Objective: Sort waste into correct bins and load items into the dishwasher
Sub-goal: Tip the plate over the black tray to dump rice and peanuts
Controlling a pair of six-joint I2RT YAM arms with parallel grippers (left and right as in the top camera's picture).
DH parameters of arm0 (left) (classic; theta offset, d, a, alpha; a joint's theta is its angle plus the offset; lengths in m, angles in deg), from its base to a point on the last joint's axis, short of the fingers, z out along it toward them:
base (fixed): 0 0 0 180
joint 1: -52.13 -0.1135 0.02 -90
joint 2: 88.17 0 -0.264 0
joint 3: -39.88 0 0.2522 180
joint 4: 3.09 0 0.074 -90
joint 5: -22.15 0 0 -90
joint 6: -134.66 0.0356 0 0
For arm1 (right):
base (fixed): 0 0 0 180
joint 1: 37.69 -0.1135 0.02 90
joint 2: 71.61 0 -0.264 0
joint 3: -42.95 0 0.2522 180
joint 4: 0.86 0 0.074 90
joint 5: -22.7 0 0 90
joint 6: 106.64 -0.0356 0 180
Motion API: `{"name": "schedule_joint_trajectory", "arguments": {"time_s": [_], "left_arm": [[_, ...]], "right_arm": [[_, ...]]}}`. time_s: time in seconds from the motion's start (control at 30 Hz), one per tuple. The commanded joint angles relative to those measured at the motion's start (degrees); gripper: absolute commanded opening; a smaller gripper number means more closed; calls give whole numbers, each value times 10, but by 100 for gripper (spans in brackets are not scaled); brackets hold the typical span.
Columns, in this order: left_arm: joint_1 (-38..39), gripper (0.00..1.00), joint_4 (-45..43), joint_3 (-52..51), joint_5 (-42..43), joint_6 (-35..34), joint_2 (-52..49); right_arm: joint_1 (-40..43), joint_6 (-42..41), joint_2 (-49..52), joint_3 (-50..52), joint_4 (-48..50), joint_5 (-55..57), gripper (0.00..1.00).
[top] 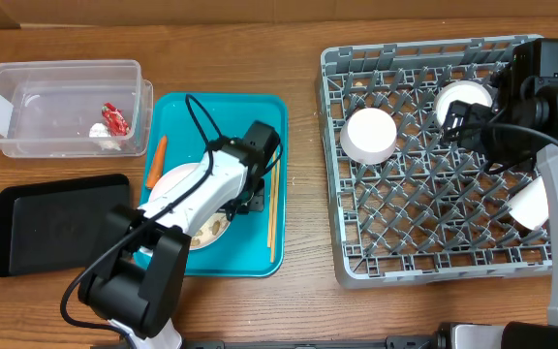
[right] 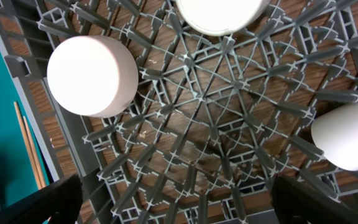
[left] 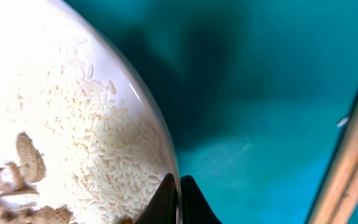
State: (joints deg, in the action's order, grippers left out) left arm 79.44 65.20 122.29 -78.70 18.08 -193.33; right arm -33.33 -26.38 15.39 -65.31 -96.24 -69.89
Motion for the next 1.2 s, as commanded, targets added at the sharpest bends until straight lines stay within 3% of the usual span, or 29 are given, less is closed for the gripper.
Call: {"name": "schedule_joint_trajectory", "arguments": {"time_s": [0.0,0.2,0.37,0.6,0.83,1.17], "left_arm": [[2,4,33,69,-26,9,-5],[2,4,117,126,-30,8,-5],[-3,4,178,141,-42,-37,0],[-27,4,207,141,-39,-35,49],[-175,4,202,141,61,56,132],[-420,4,183,141,229,192,137]], "right_arm": [[-2,4,-4,-4,2,-1,100],[-2,4,-4,-4,3,-1,100],[-2,4,-4,-4,3,-1,100],[-2,4,-4,-4,3,-1,100],[-2,4,-4,-4,3,-1,100],[-2,4,-4,-4,2,-1,100]]}}
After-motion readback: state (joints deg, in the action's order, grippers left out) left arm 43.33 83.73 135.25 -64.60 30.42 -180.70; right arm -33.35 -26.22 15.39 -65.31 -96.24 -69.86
